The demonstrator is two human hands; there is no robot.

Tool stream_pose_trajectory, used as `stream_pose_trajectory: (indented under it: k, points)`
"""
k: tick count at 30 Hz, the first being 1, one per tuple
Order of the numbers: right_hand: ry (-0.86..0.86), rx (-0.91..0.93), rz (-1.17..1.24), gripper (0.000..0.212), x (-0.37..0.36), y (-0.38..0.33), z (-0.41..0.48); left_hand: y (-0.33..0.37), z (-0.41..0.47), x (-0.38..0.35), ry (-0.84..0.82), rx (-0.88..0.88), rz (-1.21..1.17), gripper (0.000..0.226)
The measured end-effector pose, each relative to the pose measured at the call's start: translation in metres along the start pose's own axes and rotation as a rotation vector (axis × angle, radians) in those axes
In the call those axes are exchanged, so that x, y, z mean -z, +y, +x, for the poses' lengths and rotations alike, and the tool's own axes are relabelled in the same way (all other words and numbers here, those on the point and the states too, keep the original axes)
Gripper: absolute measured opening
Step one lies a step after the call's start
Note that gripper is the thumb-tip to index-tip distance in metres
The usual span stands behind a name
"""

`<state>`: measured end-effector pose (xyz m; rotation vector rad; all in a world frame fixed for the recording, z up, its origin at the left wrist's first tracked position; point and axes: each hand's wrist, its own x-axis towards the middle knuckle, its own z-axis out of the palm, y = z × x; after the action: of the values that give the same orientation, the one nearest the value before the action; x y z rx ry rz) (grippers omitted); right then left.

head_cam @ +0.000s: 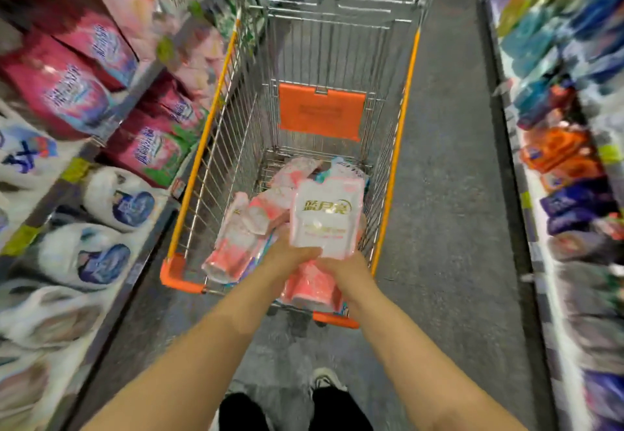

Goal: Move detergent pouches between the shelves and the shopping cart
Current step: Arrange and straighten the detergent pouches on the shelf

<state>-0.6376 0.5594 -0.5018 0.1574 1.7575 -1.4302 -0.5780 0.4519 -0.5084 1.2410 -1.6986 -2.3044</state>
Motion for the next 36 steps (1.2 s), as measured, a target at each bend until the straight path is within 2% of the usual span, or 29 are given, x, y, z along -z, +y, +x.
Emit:
stream_pose_trajectory:
  k: [2, 5, 6, 8, 9, 11, 14, 17, 22, 24, 28, 33, 36]
  points:
    - [0.064, -0.087, 0.027, 0.041, -0.003, 0.010, 0.006, -0.014, 0.008, -0.005, -0.001, 0.087, 0.031, 0.055]
    - [0.158, -0.172, -0.049, 0.057, -0.005, 0.018, 0.022, -0.020, 0.012, -0.014, 0.122, 0.154, 0.062, 0.049]
    - [0.170, -0.172, -0.068, 0.059, -0.005, 0.017, 0.025, -0.022, 0.012, -0.016, 0.139, 0.154, 0.097, 0.054]
    - [0.177, -0.166, -0.087, 0.054, -0.005, 0.020, 0.030, -0.029, 0.017, -0.020, 0.107, 0.109, 0.216, 0.080]
    - [0.182, -0.171, -0.107, 0.052, -0.005, 0.022, 0.032, -0.030, 0.014, -0.024, 0.082, 0.094, 0.302, 0.081]
    - [0.199, -0.167, -0.217, 0.053, -0.008, 0.027, 0.029, -0.034, 0.010, -0.025, 0.039, 0.111, 0.447, 0.071]
    - [0.205, -0.150, -0.324, 0.057, -0.011, 0.028, 0.021, -0.028, -0.003, -0.026, 0.019, 0.185, 0.650, 0.070]
    - [0.212, -0.125, -0.349, 0.053, -0.011, 0.015, 0.011, -0.018, -0.009, -0.019, 0.121, 0.189, 0.659, 0.046]
    - [0.044, 0.091, -0.287, 0.055, -0.043, -0.042, -0.012, 0.031, -0.033, -0.006, 0.308, -0.077, 0.463, 0.018]
    - [-0.029, 0.218, -0.298, 0.044, -0.067, -0.071, -0.027, 0.061, -0.046, 0.008, 0.416, -0.196, 0.497, 0.019]
    - [-0.173, 0.480, -0.357, 0.024, -0.127, -0.122, -0.066, 0.122, -0.087, 0.059, 0.645, -0.407, 0.414, 0.017]
    - [-0.337, 0.795, -0.476, 0.016, -0.213, -0.176, -0.128, 0.189, -0.162, 0.146, 0.879, -0.608, 0.277, 0.021]
    - [-0.463, 0.994, -0.484, 0.012, -0.271, -0.202, -0.175, 0.221, -0.216, 0.204, 1.010, -0.717, 0.285, 0.020]
